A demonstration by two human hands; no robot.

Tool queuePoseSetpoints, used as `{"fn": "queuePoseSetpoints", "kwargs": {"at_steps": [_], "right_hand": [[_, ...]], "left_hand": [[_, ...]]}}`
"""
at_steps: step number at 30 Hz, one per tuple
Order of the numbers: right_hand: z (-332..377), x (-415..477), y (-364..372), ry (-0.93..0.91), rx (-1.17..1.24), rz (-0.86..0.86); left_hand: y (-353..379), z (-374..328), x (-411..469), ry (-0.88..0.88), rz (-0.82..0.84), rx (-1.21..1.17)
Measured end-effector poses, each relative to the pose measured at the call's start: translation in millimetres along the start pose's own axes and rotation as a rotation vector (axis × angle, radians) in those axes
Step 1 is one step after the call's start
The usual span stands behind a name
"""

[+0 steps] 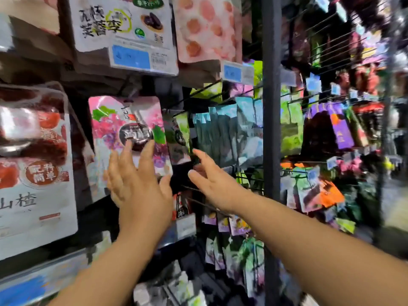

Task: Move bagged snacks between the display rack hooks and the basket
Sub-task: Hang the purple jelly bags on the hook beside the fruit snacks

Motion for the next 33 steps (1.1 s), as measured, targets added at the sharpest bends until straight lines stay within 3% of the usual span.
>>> {"fn": "queuePoseSetpoints", "kwargs": {"at_steps": [4,7,11,17,20,22,25,33], "right_hand": [[-42,-73,-50,0.103,-0.014,-0.103],[-90,-138,-85,0.222,-0.072,-0.130],[-160,-241,-143,0.469,-0.208,-0.178],[-207,-411,-227,0.823,-0.374,-0.288],[-208,-473,-244,0.935,-0.525,-0.262],[-211,-502,-240,0.982,-0.491,-0.233],[-219,-528,-231,1.036,-0.609,-0.117],[-240,-534,-273,1.014,-0.825,-0.245]], "left_hand": [[37,-62,-53,0.157,0.109,-0.076],[87,-115,-113,0.343,0.325,-0.144],[158,-175,-211,0.511,0.736,-0.192],[211,-240,-356,0.812,1.088,-0.212],[219,-253,-386,0.941,1.023,-0.157],[220,-256,-398,0.986,0.974,-0.172],[220,-256,-398,0.980,0.900,-0.198],[224,-257,-403,0.990,0.781,-0.144]]}}
Point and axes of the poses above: each hand's wrist, its own x-axis towards the middle knuckle, its own y-axis out of the palm, z = x × y, the point moved 10 cm from there along x, towards the middle knuckle, and after that the axes turned 6 degrees about x, right-handed, at the moved point
